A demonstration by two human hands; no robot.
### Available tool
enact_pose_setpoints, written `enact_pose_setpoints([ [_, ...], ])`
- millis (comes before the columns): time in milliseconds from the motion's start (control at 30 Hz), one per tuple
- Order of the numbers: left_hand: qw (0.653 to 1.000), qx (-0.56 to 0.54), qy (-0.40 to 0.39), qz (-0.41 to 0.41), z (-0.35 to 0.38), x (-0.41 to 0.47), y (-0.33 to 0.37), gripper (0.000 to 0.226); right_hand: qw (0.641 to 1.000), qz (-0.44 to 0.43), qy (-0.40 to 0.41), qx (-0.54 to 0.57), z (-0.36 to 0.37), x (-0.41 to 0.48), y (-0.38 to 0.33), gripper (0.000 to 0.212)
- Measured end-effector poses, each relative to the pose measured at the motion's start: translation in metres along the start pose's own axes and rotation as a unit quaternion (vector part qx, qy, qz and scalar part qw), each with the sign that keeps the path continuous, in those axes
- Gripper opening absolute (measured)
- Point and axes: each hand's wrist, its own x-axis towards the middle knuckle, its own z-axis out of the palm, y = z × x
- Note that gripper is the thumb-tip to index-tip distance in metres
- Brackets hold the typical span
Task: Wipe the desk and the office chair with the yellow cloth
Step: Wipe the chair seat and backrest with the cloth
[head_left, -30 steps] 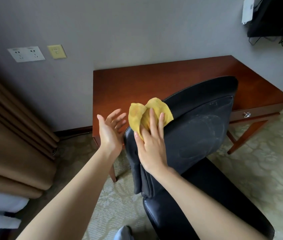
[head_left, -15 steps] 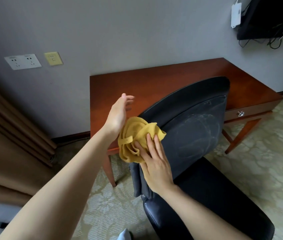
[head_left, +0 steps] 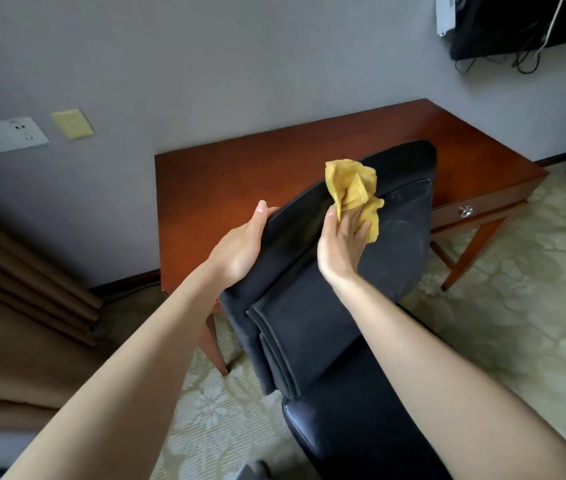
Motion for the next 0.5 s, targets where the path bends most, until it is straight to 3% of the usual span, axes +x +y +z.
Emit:
enact_pose_setpoints([
  [267, 0.998, -0.053, -0.032, 0.002, -0.001, -0.006, -0.001, 0.071, 0.986, 0.132, 0.04, 0.092, -0.052, 0.079, -0.021, 0.057],
  [500, 0.998, -0.059, -0.03, 0.003, -0.002, -0.015, -0.004, 0.073, 0.978, 0.149, 0.052, 0.135, -0.072, 0.1, -0.024, 0.051],
])
